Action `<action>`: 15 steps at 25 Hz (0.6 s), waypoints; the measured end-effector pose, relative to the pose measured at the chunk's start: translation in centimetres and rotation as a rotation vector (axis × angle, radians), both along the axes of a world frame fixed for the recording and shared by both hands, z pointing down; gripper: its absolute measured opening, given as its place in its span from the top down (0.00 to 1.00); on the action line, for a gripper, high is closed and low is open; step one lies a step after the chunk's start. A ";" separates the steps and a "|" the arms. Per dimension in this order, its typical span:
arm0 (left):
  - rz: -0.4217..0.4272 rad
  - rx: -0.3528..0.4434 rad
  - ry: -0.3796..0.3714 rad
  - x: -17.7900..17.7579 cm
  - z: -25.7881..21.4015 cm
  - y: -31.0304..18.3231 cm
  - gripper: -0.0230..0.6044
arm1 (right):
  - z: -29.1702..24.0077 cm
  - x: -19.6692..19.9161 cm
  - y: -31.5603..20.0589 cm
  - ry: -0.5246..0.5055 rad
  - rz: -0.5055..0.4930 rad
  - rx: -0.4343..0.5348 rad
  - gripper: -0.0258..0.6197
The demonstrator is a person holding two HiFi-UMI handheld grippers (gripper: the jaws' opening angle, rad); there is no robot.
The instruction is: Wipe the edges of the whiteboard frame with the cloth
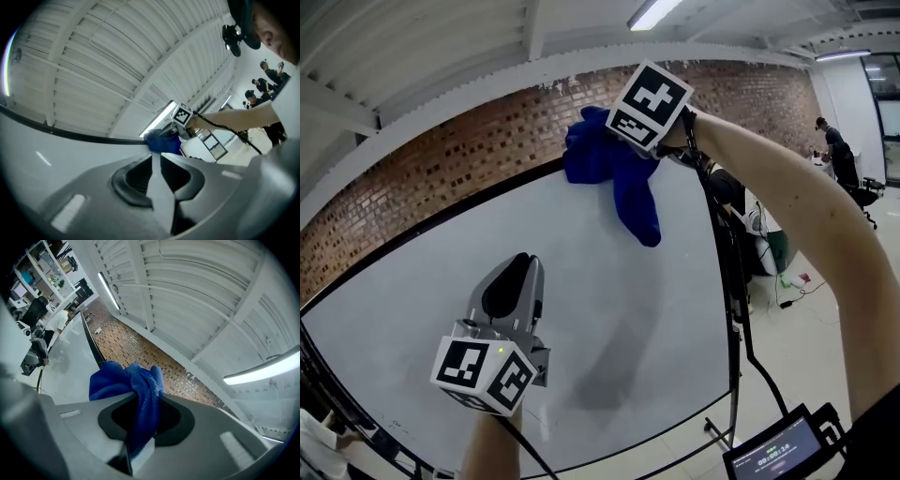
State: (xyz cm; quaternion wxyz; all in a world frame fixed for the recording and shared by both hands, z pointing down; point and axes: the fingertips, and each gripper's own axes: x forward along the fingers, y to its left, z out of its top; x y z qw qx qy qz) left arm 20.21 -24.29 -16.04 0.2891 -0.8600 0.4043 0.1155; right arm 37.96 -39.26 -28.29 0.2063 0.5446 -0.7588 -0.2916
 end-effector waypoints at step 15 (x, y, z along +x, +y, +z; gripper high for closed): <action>0.152 -0.017 0.005 2.2 2.0 -0.3 0.87 | 0.4 7.6 -0.3 0.035 0.186 -0.026 0.84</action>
